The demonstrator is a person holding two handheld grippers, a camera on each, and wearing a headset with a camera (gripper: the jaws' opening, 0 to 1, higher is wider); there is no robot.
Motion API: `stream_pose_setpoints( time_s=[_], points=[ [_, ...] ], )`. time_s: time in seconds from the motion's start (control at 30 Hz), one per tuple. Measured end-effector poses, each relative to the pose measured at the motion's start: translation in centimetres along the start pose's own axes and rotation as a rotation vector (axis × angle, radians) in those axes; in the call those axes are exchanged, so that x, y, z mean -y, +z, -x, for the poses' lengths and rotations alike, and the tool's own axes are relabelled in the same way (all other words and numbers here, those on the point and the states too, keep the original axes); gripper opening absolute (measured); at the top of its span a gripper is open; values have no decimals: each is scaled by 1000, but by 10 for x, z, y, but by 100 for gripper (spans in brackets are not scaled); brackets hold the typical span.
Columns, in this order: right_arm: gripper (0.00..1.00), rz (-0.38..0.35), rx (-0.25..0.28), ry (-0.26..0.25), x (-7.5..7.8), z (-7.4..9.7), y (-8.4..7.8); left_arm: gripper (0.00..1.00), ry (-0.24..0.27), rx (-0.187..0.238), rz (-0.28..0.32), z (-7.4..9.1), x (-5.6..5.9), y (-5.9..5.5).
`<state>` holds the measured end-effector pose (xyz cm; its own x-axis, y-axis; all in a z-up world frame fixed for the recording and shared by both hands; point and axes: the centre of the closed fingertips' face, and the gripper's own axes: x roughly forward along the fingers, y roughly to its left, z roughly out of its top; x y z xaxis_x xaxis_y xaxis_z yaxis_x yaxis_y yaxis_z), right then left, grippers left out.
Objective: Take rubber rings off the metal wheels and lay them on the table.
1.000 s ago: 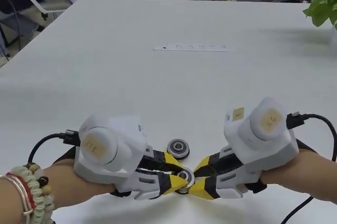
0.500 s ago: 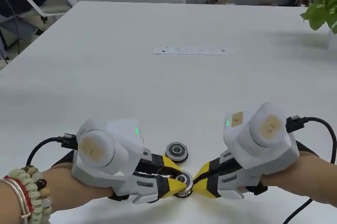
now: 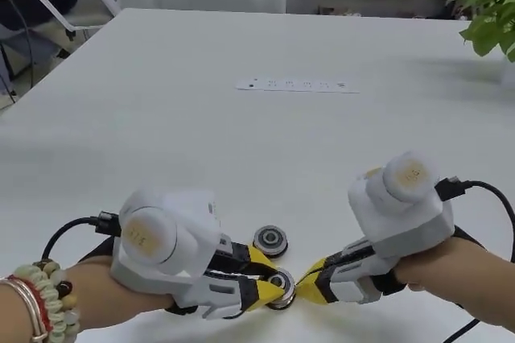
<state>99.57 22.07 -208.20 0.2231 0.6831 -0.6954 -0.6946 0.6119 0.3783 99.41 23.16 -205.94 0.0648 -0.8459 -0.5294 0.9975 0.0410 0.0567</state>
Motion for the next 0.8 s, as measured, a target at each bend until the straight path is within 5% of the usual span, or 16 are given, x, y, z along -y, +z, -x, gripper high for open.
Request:
stream_pose_setpoints(
  time_s=[0.17,0.27,0.3,0.8],
  points=[
    [0,-151,71,24,4,4,8,8,2,1,0,0,0,0],
    [0,-311,129,102,-3,11,21,8,6,4,1,0,-1,0],
    [0,-266,103,58,3,9,14,8,11,5,4,0,-2,1],
    [0,-172,66,50,-3,9,14,8,0,23,6,-2,-2,1]
  ],
)
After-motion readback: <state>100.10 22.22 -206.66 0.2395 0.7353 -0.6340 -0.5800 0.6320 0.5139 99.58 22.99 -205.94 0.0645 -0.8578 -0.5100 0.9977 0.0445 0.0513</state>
